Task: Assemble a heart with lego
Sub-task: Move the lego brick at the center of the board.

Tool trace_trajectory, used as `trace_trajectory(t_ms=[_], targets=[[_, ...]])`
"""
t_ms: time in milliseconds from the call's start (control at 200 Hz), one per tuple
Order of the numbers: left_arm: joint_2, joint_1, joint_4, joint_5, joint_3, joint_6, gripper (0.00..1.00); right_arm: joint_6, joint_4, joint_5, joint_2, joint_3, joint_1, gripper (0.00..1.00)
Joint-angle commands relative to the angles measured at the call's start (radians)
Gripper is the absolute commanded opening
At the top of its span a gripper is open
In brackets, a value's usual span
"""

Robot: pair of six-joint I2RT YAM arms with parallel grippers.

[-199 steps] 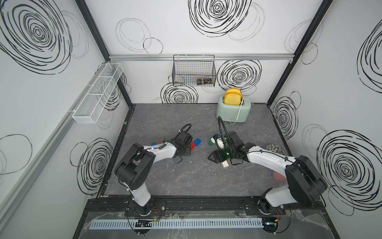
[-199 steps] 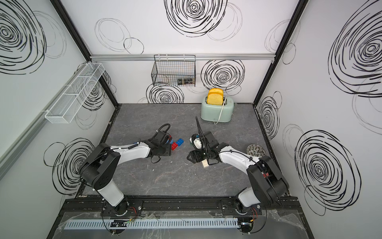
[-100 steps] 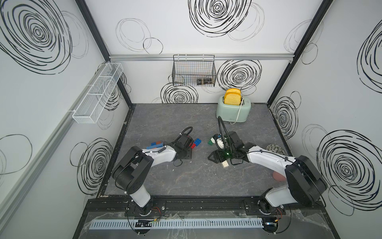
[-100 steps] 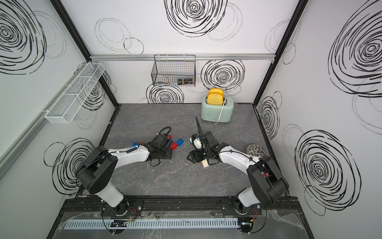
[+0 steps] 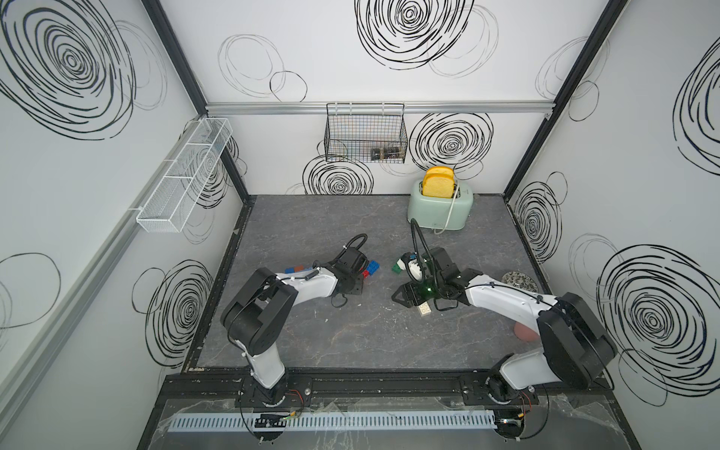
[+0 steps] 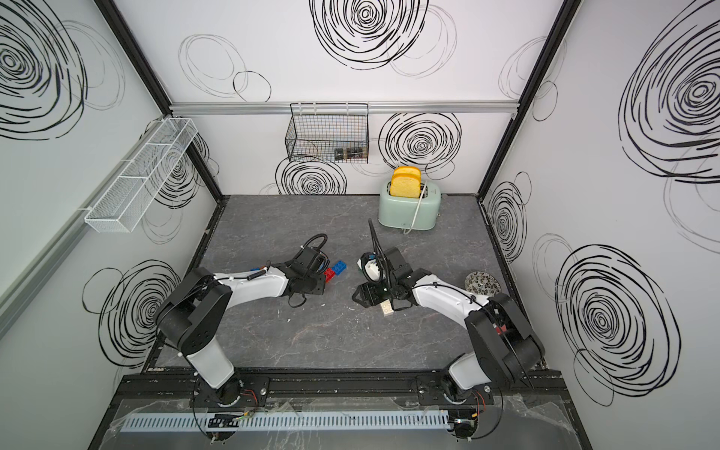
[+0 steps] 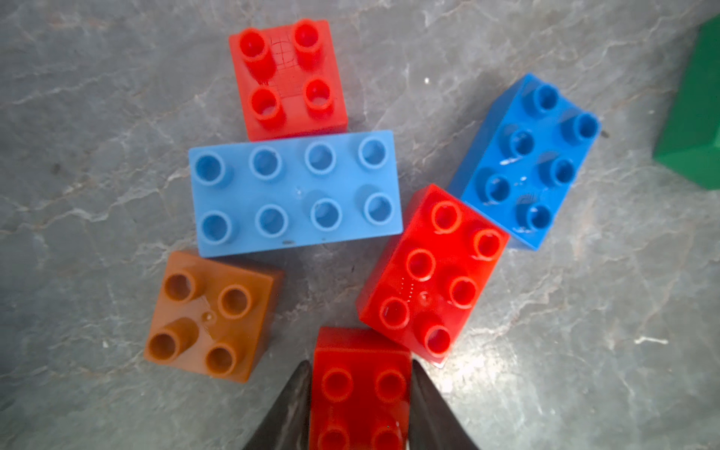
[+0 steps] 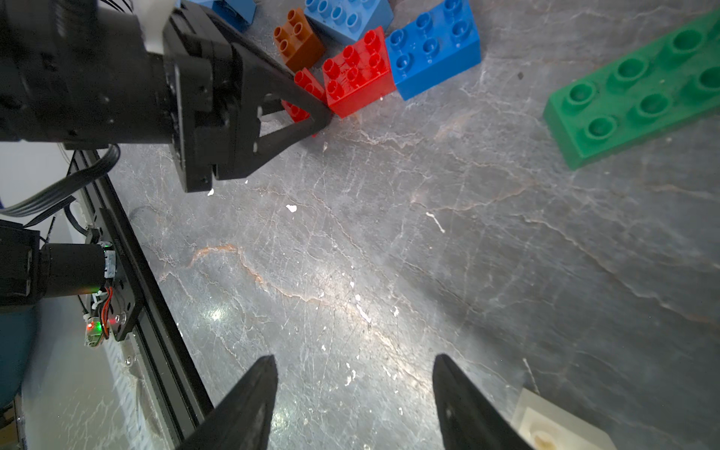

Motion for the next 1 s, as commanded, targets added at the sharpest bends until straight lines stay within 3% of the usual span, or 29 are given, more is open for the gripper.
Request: trace_trajectory(t_ms=[0, 220, 510, 756, 996], targets=[[0.012, 0.002, -0.057, -0.011, 0.010, 0.017, 0.36, -0.016, 0.002, -0.013, -0.005, -0.009, -0.003, 0.66], [-0.113, -0.079, -0.139, -0.013, -0.017, -0.037, 0.34, -0.014, 0.000, -0.002, -0.012, -0.007, -0.001, 0.66], [-0.249, -0.206, -0.101, 0.021, -0.167, -0.255, 0.33, -0.012, -0.013, 0.054, -0.008, 0.002, 0.012, 0.66], [-0.230, -0.301, -0.061, 0.007, -0.188, -0.365, 0.33, -0.008, -0.027, 0.097, -0.017, 0.005, 0.031, 0.66], [-0.170, -0.314, 0.024, 0.052, -0.199, -0.400, 0.34, -0.003, -0.048, 0.137, -0.019, 0.011, 0.044, 0.66]])
